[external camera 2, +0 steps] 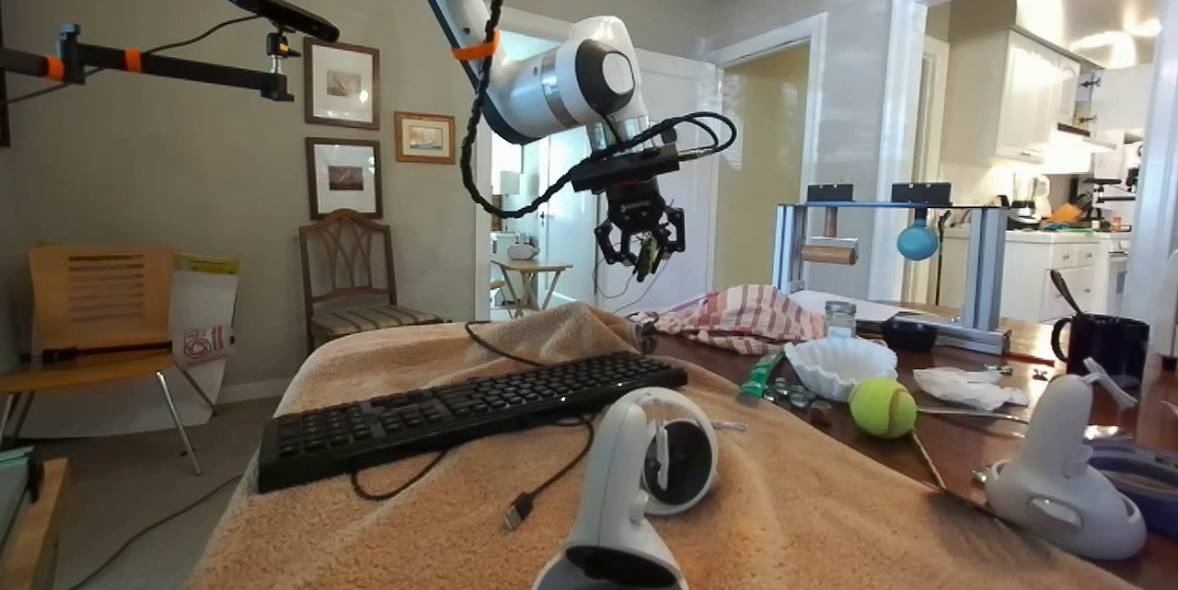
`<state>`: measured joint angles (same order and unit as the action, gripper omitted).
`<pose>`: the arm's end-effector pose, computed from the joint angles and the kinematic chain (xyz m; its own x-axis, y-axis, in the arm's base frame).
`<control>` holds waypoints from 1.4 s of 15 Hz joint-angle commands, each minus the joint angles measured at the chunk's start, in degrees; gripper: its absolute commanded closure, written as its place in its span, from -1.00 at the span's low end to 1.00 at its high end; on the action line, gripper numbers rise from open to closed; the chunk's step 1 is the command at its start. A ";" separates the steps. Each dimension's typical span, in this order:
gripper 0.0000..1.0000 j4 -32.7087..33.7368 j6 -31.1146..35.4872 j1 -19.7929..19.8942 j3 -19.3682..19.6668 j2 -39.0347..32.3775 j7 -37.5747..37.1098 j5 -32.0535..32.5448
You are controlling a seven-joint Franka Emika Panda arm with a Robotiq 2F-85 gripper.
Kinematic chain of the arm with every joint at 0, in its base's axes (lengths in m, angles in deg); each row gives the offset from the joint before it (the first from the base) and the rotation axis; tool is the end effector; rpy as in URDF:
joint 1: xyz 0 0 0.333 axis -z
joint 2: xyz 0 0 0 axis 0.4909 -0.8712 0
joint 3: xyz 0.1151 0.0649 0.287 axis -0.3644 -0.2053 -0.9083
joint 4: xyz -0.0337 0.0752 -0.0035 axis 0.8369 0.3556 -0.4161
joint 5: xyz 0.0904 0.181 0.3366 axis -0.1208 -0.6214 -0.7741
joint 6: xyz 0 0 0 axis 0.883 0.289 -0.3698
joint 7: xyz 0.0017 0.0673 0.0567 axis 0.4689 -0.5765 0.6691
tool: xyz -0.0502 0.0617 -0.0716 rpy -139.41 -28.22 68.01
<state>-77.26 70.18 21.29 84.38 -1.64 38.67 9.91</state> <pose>0.6580 0.0965 0.2993 0.7652 0.6221 0.1659 0.5748 -0.7762 0.2591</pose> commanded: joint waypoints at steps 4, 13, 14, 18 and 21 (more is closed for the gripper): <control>0.76 -0.09 -0.24 1.92 -1.19 -0.23 -0.47 0.88; 0.94 1.93 -1.16 -0.15 0.80 -1.84 -9.71 1.25; 0.94 2.42 -1.52 -0.90 1.63 -2.07 -12.77 1.78; 0.94 6.61 -5.07 -5.94 7.86 -3.59 -27.12 8.68; 0.94 10.61 -12.18 -8.72 10.85 -4.92 -35.66 14.12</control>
<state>-71.85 64.60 16.01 91.93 -4.49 11.63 18.87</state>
